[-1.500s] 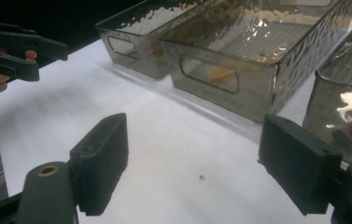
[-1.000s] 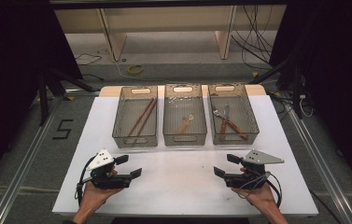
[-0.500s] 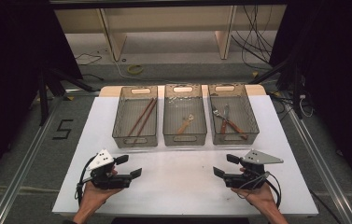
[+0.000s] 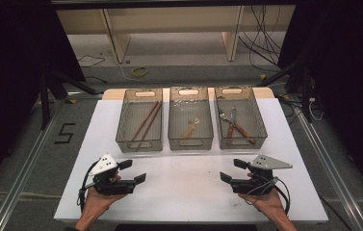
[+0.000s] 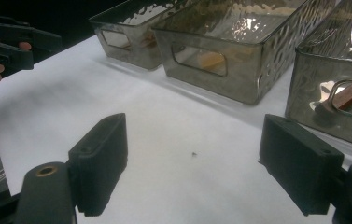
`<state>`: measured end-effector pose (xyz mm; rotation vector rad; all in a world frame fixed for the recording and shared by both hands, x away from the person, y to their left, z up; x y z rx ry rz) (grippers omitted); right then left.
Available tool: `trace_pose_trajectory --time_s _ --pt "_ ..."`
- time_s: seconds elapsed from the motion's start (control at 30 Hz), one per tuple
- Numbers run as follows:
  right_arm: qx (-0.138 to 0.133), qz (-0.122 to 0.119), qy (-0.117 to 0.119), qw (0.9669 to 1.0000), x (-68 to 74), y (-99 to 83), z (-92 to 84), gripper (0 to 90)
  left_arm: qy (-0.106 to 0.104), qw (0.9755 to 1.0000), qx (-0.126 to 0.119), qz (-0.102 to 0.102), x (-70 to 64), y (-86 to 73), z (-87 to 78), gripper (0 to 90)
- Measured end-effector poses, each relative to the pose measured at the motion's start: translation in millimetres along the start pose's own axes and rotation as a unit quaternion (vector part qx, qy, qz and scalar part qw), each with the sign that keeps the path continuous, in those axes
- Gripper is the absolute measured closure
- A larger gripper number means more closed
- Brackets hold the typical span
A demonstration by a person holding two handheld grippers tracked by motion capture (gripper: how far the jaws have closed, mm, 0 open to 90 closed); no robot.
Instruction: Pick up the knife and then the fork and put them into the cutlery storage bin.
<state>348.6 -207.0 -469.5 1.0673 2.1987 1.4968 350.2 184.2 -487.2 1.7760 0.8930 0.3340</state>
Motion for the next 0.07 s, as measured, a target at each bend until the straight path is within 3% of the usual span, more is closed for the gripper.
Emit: trace_pose_trajectory --time_s 0.07 --pt "0.001 0.000 0.000 1.0000 -0.4 -0.4 0.4 24.4 0.001 1.0000 0.001 -0.001 0.4 -0.1 0.4 20.2"
Point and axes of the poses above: each handheld gripper's, and its own axes: z roughly forward along the jaws, y roughly out of its top, x roughly to its left, the point moved 4 cm from there along z, roughly forward along the jaws, and after that the axes turned 1 degree about -x, right-handed, at the moved point
